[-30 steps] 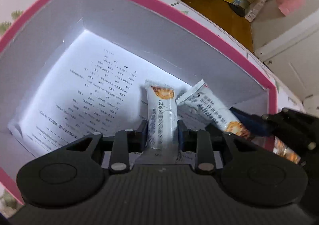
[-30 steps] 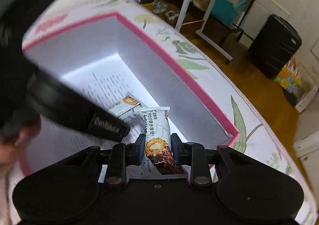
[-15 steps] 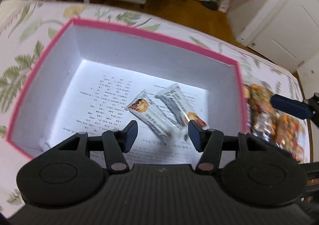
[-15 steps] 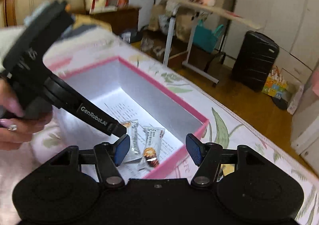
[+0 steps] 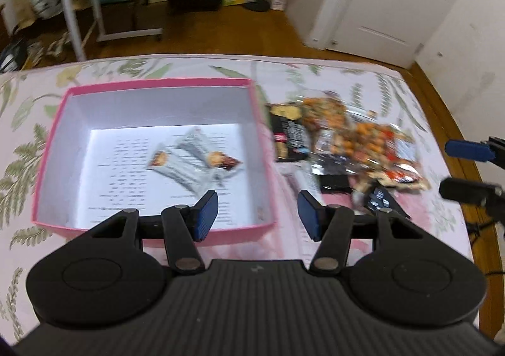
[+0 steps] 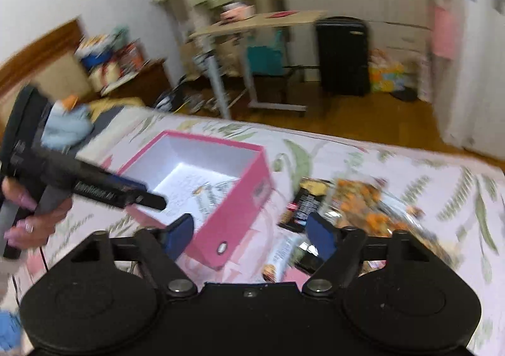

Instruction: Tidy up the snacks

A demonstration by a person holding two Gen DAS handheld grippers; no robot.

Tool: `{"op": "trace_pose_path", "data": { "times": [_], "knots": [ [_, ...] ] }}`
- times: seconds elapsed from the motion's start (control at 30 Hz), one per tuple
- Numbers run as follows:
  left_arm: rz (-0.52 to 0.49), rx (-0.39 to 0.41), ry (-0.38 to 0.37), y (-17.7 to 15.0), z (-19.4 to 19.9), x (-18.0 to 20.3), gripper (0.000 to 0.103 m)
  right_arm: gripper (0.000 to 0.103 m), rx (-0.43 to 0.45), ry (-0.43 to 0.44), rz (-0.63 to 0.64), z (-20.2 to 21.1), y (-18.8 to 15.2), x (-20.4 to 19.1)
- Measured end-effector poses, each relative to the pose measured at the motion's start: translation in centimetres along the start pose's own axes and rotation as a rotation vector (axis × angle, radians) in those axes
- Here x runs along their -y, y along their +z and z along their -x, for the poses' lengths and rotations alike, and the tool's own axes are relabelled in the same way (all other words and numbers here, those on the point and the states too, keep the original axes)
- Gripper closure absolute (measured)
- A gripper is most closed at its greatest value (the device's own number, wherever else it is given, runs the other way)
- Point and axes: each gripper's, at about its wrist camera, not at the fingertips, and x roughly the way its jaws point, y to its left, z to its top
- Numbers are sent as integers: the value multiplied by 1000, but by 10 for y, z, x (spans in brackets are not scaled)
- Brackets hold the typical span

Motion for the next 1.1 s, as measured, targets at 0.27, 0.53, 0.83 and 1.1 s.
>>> {"op": "trace_pose_path", "data": {
  "times": [0.27,0.53,0.83,1.1],
  "knots": [
    [-147,-20,-86,-3,-31,71,49,16,8,-52,-259,7,-47,67],
    [-189,-49,-163,-11,-90,116,50,16,-78,-64,-467,-18,-111,128],
    [-148,-117,-198,-18,-170,145,57,16,-183,1,-750,-55,-174,170],
    [-180,-169,-275,-18,-197,147,79,34,-145,8,-743,-72,-184,155]
  ]
}}
